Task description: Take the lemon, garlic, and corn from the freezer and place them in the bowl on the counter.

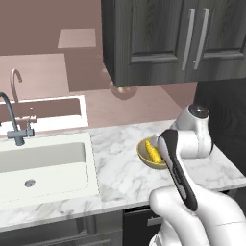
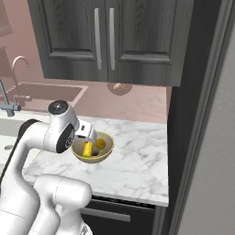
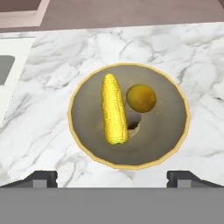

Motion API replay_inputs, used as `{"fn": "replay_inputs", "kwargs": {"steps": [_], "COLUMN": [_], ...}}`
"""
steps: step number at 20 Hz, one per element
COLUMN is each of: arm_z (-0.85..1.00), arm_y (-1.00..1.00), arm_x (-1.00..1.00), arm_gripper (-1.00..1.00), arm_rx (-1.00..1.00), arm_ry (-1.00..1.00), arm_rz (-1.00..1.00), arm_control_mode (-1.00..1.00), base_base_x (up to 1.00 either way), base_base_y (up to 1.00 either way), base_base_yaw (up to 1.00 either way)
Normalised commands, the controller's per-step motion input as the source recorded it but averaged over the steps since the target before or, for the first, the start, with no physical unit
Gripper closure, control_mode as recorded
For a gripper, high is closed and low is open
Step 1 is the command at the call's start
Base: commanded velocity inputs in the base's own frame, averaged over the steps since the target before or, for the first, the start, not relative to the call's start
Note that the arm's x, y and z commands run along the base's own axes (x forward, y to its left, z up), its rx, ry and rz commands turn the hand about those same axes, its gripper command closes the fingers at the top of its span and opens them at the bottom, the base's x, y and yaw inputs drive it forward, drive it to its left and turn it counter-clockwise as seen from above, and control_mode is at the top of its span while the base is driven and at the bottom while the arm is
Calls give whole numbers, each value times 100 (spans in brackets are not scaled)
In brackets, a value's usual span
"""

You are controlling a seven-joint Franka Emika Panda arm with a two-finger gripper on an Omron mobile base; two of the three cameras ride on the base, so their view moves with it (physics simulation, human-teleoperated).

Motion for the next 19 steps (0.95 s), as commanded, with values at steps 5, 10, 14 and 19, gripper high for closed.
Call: {"fn": "replay_inputs", "kwargs": {"steps": [5, 10, 14, 19], "arm_z": [56, 69, 53, 54], "arm_y": [28, 1, -20, -23], "arm_x": [-32, -35, -53, -60], "arm_gripper": [-100, -100, -100, -100], "arm_rx": [-1, 0, 0, 0], "arm_ry": [-1, 0, 0, 0], "arm_rz": [0, 0, 0, 0], "arm_control_mode": [-100, -100, -100, -100], "base_base_x": [0, 0, 0, 0], "base_base_y": [0, 0, 0, 0], "base_base_yaw": [0, 0, 0, 0]}}
